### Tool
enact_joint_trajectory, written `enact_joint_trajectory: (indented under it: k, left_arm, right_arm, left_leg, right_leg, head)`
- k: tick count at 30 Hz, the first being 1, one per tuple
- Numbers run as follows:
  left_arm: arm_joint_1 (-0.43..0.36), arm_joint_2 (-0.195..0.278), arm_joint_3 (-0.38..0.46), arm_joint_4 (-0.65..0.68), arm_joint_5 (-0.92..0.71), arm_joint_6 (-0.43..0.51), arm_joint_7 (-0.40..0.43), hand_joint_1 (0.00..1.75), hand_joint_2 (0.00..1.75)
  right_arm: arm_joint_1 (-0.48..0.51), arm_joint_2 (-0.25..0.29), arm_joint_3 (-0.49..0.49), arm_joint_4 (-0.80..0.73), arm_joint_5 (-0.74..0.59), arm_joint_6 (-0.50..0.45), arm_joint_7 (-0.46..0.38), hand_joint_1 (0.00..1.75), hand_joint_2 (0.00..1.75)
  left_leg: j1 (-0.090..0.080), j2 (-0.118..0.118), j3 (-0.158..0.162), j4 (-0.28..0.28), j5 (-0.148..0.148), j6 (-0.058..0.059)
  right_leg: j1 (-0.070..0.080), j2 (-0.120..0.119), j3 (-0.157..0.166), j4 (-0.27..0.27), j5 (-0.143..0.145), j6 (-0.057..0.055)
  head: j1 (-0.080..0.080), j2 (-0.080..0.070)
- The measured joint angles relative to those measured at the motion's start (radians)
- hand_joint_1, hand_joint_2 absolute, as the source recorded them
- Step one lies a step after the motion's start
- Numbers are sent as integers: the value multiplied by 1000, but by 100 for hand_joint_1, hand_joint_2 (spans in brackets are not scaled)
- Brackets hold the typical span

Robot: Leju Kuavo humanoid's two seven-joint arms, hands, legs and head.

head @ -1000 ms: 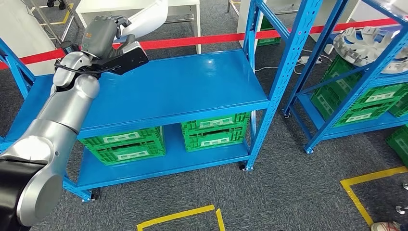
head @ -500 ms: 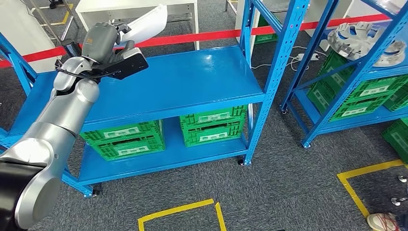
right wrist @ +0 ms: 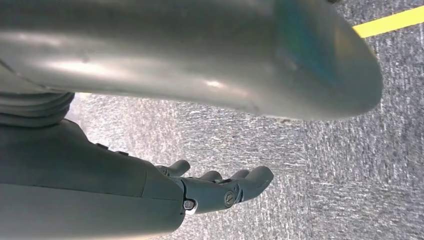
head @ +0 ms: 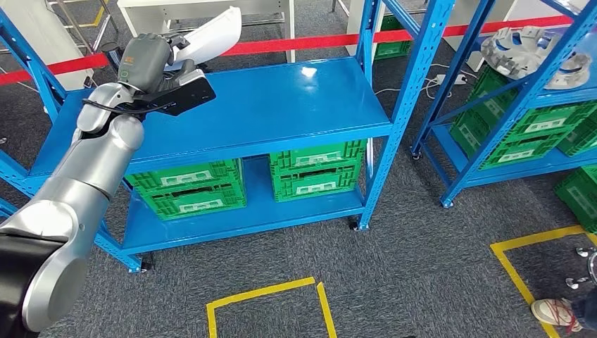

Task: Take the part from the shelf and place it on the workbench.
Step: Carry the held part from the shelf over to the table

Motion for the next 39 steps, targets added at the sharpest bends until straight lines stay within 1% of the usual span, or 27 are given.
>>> enact_joint_trajectory:
  k: [3, 5, 7, 8, 9, 10, 11, 12, 14, 15, 18, 19, 20, 23, 24, 25, 26, 27, 28, 30, 31, 33, 34, 35, 36, 38, 39]
  left_arm:
    - [-1, 1, -1, 0, 1, 0, 0, 145, 175]
    - [-2, 4, -1, 0, 1, 0, 1, 145, 175]
    - [-3, 7, -2, 1, 1, 0, 1, 145, 175]
    - [-2, 7, -2, 2, 1, 0, 1, 145, 175]
    - [-1, 8, -3, 4, 1, 0, 2, 145, 175]
    - [-1, 8, -4, 6, 1, 0, 2, 145, 175]
    - [-1, 7, -5, 7, 1, 0, 2, 145, 175]
    - [-2, 7, -6, 7, 1, -1, 2, 145, 175]
    - [-6, 5, -7, 5, 1, -2, 2, 145, 175]
    - [-9, 4, -8, 5, 1, -3, 2, 145, 175]
    - [-15, 0, -9, 5, 1, -5, 2, 145, 175]
    - [-16, -2, -9, 5, 1, -5, 2, 145, 175]
    - [-18, -4, -9, 5, 1, -5, 3, 145, 175]
    - [-20, -8, -10, 7, 2, -5, 5, 145, 175]
    - [-19, -9, -10, 8, 2, -6, 5, 145, 175]
    - [-19, -10, -10, 10, 2, -7, 5, 145, 175]
    - [-19, -10, -10, 10, 3, -8, 5, 145, 175]
    - [-20, -10, -11, 11, 5, -10, 4, 145, 175]
    - [-21, -10, -11, 11, 7, -12, 3, 145, 175]
    - [-24, -10, -11, 11, 13, -12, 0, 145, 175]
    - [-25, -10, -11, 11, 15, -12, 0, 145, 175]
    - [-27, -10, -11, 12, 18, -12, -1, 145, 175]
    - [-27, -9, -11, 13, 19, -12, -1, 145, 175]
    - [-28, -7, -11, 14, 20, -12, -1, 145, 175]
    - [-29, -5, -12, 15, 20, -12, -1, 145, 175]
    - [-29, -1, -12, 18, 22, -12, -1, 145, 175]
    - [-28, -1, -13, 20, 23, -12, -1, 145, 175]
  right_arm:
    - [0, 1, 0, 0, 0, -1, 0, 0, 0]
    - [0, 2, -1, 0, -1, -1, 0, 0, 0]
    - [-1, 2, -1, 0, -1, -1, 0, 0, 0]
    - [0, 2, -1, 0, -1, -1, 0, 0, 0]
    - [0, 2, -1, 0, -1, -1, 0, 0, 0]
    - [0, 2, -1, 0, -1, -1, 0, 0, 0]
    - [0, 2, -1, 0, -1, -1, 0, 0, 0]
    - [0, 2, -1, 0, -1, -1, 0, 0, 0]
    - [0, 2, -1, 0, -1, -1, 0, 0, 0]
    - [0, 2, -1, 0, -1, -1, 0, 0, 0]
    - [0, 2, -1, 0, 0, -1, 0, 0, 0]
    - [1, 2, -1, 0, 0, 0, 0, 0, 0]
    - [2, 2, -1, 0, 0, 0, 0, 0, 0]
    - [2, 2, -1, 0, 0, 1, -1, 0, 0]
    - [2, 2, -1, 0, 0, 1, -2, 0, 0]
    - [2, 2, -1, 0, 0, 2, -2, 0, 0]
    - [2, 2, -1, 0, 0, 3, -2, 0, 0]
    - [1, 2, -1, 0, 0, 3, -2, 0, 0]
    - [0, 2, -1, 0, 0, 3, -2, 0, 0]
    - [-1, 1, -1, 0, 0, 3, -2, 0, 0]
    - [-2, 1, -1, 0, 0, 3, -3, 0, 0]
    - [-1, 2, -1, 0, 1, 3, -3, 0, 0]
    - [-1, 2, -1, 1, 1, 3, -3, 0, 0]
    - [-2, 2, -2, 1, 2, 3, -3, 0, 0]
    - [-2, 3, -2, 1, 3, 2, -3, 0, 0]
    - [-1, 3, -2, 1, 4, 3, -3, 0, 0]
    - [0, 3, -2, 1, 4, 3, -3, 0, 0]
  left_leg:
    - [0, -1, -8, 0, 8, -18]
    - [3, -5, -25, 43, -41, -31]
    - [9, -6, -52, 149, -128, -44]
    - [12, -6, -60, 200, -157, -49]
    - [16, -6, -59, 232, -168, -53]
    - [18, -5, -44, 232, -158, -55]
    - [21, -5, -12, 201, -137, -57]
    - [23, -6, 32, 141, -119, -57]
    - [20, -9, 112, 25, -109, -50]
    - [17, -11, 130, -7, -114, -44]
    - [11, -11, 124, -18, -100, -17]
    - [12, -9, 118, -22, -90, -7]
    - [14, -6, 110, -26, -79, 3]
    - [12, -4, 71, -28, -46, 18]
    - [10, -5, 56, -26, -36, 19]
    - [8, -5, 42, -24, -26, 19]
    - [7, -5, 27, -21, -17, 17]
    - [7, -5, 14, -17, -8, 15]
    - [5, -5, 2, -13, 0, 12]
    - [3, -4, -12, -8, 14, 2]
    - [3, -3, -14, -8, 20, -4]
    - [4, -3, -16, -13, 33, -16]
    - [5, -4, -22, -8, 24, -22]
    - [6, -5, -32, 14, -3, -28]
    - [8, -6, -46, 56, -45, -33]
    - [12, -6, -77, 180, -137, -43]
    - [13, -6, -85, 233, -160, -46]
  right_leg:
    - [-2, -1, -7, -14, 17, -15]
    - [-8, -2, -19, -23, 36, -26]
    - [-9, -2, -38, -23, 54, -30]
    - [-9, -2, -50, -23, 63, -30]
    - [-9, -2, -61, -22, 71, -29]
    - [-10, -2, -73, -21, 79, -27]
    - [-12, -2, -84, -20, 87, -23]
    - [-13, -2, -93, -18, 95, -19]
    - [-14, -2, -105, -18, 110, -7]
    - [-14, -2, -108, -19, 117, 0]
    - [-16, 0, -113, -25, 136, 20]
    - [-16, 0, -120, -16, 125, 25]
    - [-17, 1, -132, 12, 96, 29]
    - [-16, 0, -189, 193, -34, 33]
    - [-15, 0, -195, 239, -50, 33]
    - [-14, 0, -186, 254, -44, 32]
    - [-12, 0, -158, 233, -23, 29]
    - [-10, 0, -112, 179, -1, 24]
    - [-7, 0, -59, 108, 5, 18]
    - [-1, -1, 8, 5, -1, 8]
    - [3, 0, 16, -15, -7, 4]
    - [1, -1, 8, -22, 7, -5]
    - [-2, -2, 3, -26, 18, -10]
    - [-5, -4, -5, -30, 30, -15]
    - [-8, -5, -15, -33, 42, -19]
    - [-9, -5, -40, -34, 64, -22]
    - [-9, -5, -53, -33, 74, -21]
  head:
    - [-1, 0]
    - [-4, 0]
    - [-9, 0]
    - [-10, 0]
    - [-11, 0]
    - [-11, 0]
    - [-11, 0]
    - [-11, 0]
    - [-11, 0]
    - [-12, 0]
    - [-12, 0]
    - [-10, 0]
    - [-7, 0]
    - [0, 0]
    - [1, 0]
    - [1, 0]
    - [2, 0]
    - [3, 0]
    - [3, 0]
    - [2, 0]
    - [2, 0]
    - [2, 0]
    - [1, 0]
    - [-1, 0]
    - [-3, 0]
    - [-9, 0]
    - [-10, 0]
